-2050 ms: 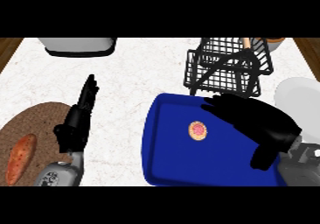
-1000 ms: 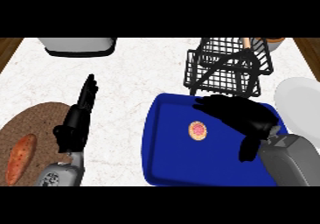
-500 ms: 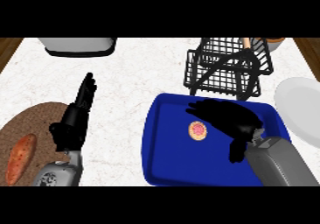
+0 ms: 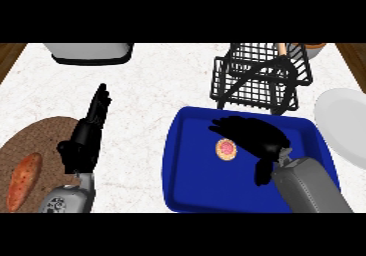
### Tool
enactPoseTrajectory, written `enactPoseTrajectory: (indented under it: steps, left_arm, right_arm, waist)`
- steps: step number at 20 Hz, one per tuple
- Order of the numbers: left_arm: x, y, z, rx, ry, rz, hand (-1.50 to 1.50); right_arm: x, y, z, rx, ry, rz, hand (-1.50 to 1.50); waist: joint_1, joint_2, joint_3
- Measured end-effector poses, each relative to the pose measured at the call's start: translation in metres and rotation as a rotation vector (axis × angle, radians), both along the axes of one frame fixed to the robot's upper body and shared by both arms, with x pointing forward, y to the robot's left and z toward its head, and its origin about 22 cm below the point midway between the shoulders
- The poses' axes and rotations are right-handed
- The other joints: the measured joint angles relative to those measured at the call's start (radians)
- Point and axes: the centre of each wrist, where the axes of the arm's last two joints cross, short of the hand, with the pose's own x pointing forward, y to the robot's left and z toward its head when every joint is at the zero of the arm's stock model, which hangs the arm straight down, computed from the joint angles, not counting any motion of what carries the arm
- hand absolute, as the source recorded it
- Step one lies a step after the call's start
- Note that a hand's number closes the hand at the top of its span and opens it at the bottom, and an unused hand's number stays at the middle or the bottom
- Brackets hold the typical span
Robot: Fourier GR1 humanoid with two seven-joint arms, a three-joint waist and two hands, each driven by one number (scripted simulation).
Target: Pick the cupcake from the tray and place it in the tiered basket
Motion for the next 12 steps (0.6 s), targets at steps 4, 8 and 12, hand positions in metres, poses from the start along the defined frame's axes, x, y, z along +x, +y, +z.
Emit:
enactPoseTrajectory:
  steps: [4,8,12]
  left_arm:
    - [0.001,0.003,-0.005,0.001,-0.001,0.000,0.00]
    - [0.002,0.001,-0.005,0.006,-0.003,0.001,0.00]
    - [0.003,-0.004,-0.007,0.001,-0.003,0.001,0.00]
  right_arm:
    - [0.003,0.008,-0.005,0.008,0.007,0.003,-1.50]
    - [0.009,0.015,-0.016,0.023,0.021,-0.010,-1.50]
    - [0.003,0.010,-0.028,0.059,0.022,-0.019,1.50]
  waist:
    - [0.000,0.000,0.000]
    - [0.000,0.000,0.000]
    - [-0.001,0.000,0.000]
